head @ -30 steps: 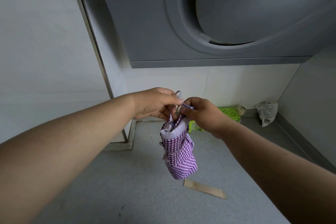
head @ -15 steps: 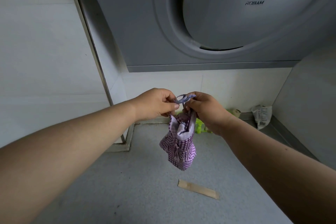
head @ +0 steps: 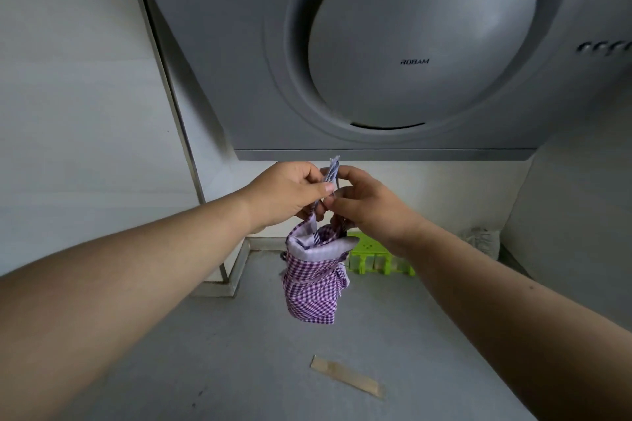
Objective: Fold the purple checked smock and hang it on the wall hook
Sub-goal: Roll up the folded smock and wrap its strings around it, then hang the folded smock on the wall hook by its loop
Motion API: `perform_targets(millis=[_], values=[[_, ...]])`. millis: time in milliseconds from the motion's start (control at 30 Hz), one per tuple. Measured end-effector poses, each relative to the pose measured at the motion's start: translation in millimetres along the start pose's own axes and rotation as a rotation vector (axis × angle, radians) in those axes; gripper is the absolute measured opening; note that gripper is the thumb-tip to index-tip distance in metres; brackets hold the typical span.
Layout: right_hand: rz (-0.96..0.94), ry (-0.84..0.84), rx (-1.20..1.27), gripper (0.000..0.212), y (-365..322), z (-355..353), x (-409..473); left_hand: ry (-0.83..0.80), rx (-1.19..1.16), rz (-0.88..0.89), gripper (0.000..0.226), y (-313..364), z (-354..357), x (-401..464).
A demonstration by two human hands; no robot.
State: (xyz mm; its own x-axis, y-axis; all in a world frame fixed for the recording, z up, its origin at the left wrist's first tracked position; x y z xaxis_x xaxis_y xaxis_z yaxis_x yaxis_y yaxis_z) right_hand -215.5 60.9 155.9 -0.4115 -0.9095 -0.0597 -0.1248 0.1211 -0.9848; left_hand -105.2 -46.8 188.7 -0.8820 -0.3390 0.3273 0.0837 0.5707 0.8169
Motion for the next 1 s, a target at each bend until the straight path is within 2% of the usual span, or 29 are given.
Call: perform_targets(millis=[100,300,467,634,800,1001], values=[[-0.086,-0.023,-0.033,0.034,-32.3,2.3,-6.2,0.071,0.014,0.007,0.016,27.2,-13.2,-5.6],[-0.180,0.061,-0.050,0.013,-85.0,17.7,-5.5,0.148,0.076,0.028,0.016,64.5,-49.8,-11.6],[-0.218,0.166,-0.058,0.029,-133.6,38.6,0.1,0.221,0.163,0.043,0.016,89.0,-97.5,-23.8],[-0.284,0.256,-0.262,0.027,-180.8,67.5,7.6,0.232,0.166,0.048,0.013,101.1,-143.6,-34.5],[-0.372,0.257,-0.396,0.028,-230.0,108.7,24.7,0.285,0.203,0.069,0.011,113.4,-195.8,-45.5],[-0.405,0.238,-0.425,0.026,-286.2,172.2,54.3,0.357,0.241,0.095,0.013,118.0,-282.1,-58.7]])
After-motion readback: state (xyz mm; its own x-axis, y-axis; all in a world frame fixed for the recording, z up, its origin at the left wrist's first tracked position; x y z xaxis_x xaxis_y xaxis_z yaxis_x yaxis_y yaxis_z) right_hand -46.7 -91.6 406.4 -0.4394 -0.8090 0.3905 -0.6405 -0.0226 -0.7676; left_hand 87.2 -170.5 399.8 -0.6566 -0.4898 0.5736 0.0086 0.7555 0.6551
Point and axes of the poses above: each hand's wrist, its own x-axis towards the middle knuckle, its own z-axis out of the palm, y = z × x, the point moved 5 cm from there along x, towards the middle knuckle, and after that the axes turned 15 degrees about z, right-handed, at the moved point
